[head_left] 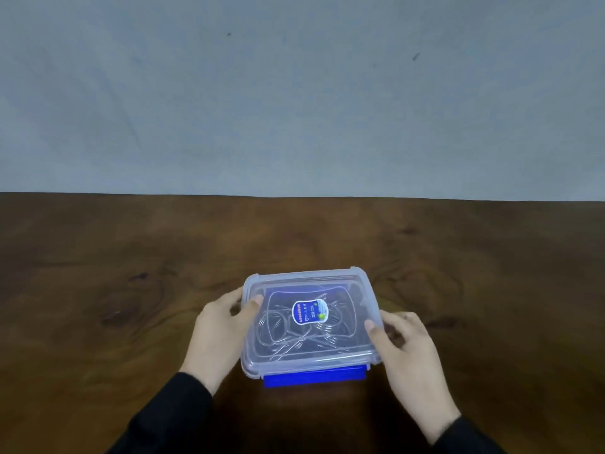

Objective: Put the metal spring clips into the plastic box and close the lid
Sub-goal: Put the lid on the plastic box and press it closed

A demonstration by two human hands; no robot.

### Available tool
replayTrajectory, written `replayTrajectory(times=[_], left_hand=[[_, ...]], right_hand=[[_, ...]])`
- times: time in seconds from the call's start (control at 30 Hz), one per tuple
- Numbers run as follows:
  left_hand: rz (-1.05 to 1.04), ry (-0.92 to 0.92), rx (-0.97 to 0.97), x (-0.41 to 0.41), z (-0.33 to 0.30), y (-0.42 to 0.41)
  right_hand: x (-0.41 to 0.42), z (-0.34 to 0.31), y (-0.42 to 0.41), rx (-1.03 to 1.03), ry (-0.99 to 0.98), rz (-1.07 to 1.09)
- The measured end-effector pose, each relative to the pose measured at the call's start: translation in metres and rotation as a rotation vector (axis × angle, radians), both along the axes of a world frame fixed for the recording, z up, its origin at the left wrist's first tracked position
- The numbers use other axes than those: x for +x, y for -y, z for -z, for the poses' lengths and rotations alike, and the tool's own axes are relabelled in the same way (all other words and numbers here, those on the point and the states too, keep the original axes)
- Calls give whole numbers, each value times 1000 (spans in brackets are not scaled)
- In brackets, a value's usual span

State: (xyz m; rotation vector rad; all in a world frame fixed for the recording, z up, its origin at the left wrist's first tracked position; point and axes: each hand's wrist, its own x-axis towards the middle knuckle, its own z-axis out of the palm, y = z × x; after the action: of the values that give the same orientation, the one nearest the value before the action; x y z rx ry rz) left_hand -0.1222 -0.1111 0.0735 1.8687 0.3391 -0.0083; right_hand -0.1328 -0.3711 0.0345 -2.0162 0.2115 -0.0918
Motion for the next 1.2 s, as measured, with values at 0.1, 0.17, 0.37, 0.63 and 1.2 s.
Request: replayTrajectory(times=[0.1, 0.17, 0.37, 0.63, 1.2], left_hand=[[-11, -5, 326, 12, 17, -6], [-18, -11, 397, 19, 25, -9], [34, -61, 393, 14, 33, -3], [84, -107, 357, -1, 36, 0], [738, 531, 1217, -30, 56, 1]], right_hand=[[5, 9, -3, -57, -48, -14], [8, 10, -4, -50, -61, -33], [14, 12, 3, -71, -110, -114], [17, 6, 4, -246, -95, -175], [140, -11, -36, -644, -120, -684]])
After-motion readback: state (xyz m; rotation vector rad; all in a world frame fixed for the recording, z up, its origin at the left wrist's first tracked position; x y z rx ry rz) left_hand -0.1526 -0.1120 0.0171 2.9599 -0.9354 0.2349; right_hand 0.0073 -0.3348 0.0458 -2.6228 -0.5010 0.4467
